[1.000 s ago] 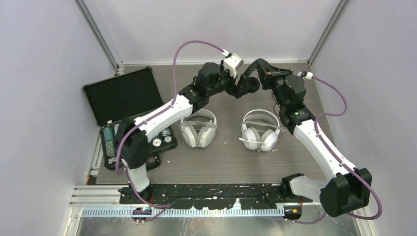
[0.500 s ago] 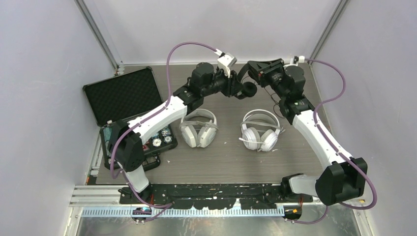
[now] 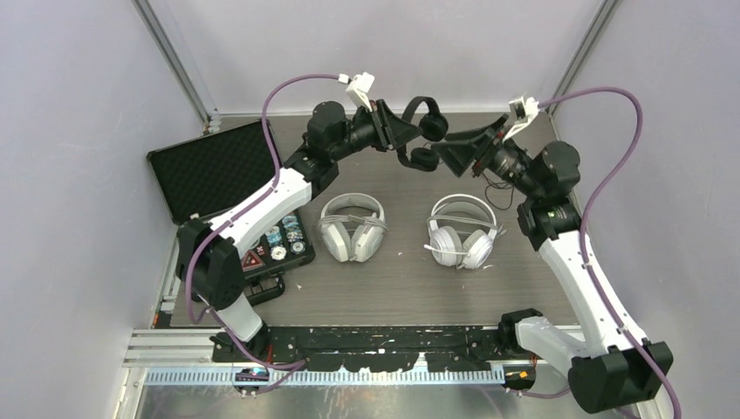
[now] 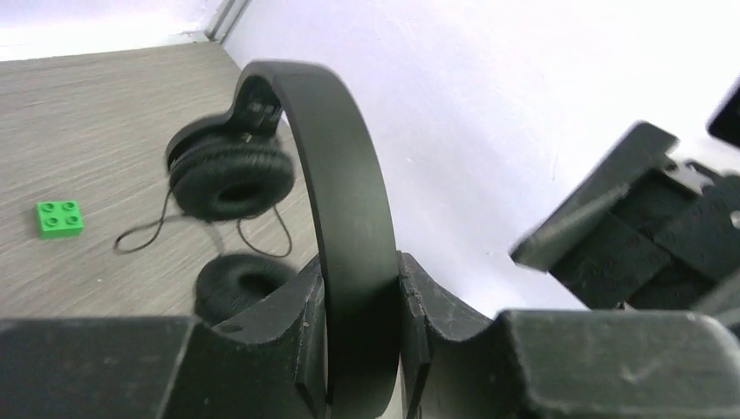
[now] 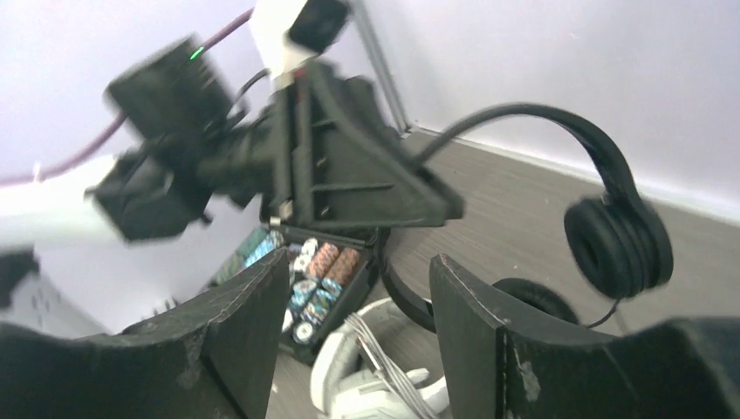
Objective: Wrap the headphones
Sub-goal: Pick up the headphones from the corner of the board.
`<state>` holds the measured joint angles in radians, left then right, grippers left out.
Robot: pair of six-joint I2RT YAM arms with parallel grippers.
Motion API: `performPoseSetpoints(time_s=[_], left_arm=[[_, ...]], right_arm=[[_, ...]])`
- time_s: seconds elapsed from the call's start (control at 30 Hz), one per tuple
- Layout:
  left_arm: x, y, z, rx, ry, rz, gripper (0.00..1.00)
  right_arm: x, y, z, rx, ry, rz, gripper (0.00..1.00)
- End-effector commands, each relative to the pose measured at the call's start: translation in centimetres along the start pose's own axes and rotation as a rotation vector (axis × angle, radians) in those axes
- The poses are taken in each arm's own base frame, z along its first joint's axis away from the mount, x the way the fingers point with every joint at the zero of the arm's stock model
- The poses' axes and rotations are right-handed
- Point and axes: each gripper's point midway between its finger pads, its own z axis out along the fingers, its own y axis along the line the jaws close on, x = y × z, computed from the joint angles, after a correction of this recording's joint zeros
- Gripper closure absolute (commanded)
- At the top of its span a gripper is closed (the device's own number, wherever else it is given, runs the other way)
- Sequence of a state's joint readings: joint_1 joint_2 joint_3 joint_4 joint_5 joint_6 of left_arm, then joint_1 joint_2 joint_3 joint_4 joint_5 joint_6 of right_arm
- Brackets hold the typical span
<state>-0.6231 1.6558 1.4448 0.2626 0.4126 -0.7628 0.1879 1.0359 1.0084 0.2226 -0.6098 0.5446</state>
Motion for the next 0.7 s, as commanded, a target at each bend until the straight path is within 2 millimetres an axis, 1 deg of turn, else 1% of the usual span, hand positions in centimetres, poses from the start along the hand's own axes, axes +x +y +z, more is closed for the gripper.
performPoseSetpoints(time_s=[0.0,0.1,0.2,0.27,0.33,0.47,0.57,0.63,0.67], left_arm=[[-4.8,-6.7,-1.7,0.163,-0.100,0.022,1.00],[-5.1,-7.4,-1.9,0.182,-0.096,0.011,1.00],[-5.2,-8.1,-1.9,0.208,-0.095,-0.012,1.00],[-5.3,-8.3,-2.0,0.222,-0.101,-0.025,1.00],[-5.2,-8.2,-1.9,0.224,-0.103,-0.031,1.00],[-5.3,-8.1,-1.9,0.225,-0.113,-0.044,1.00],[-5.4,-8.3,-2.0,0.247,-0.133,-0.075,1.00],[-5.7,-8.6,-2.1,0.268,-0.153,-0.101,1.00],[-5.8,-8.8,-2.2,0.285,-0.168,-0.113,1.00]], right_arm=[[1.7,4.1,-1.9,-0.298,0.039,-0.398,0.35],[2.4,4.3,-2.1,-0.344,0.051,-0.472,0.35],[3.0,3.9,-1.4,-0.341,0.067,-0.492,0.35],[3.8,3.6,-0.5,-0.331,0.105,-0.447,0.36],[4.2,3.8,0.5,-0.311,0.116,-0.360,0.39],[4.6,4.6,2.3,-0.307,0.046,-0.222,0.41],[4.7,4.0,3.5,-0.241,-0.046,-0.163,0.41],[4.5,4.0,4.2,-0.214,-0.112,-0.134,0.41],[4.7,4.3,4.5,-0.228,-0.123,-0.131,0.41]])
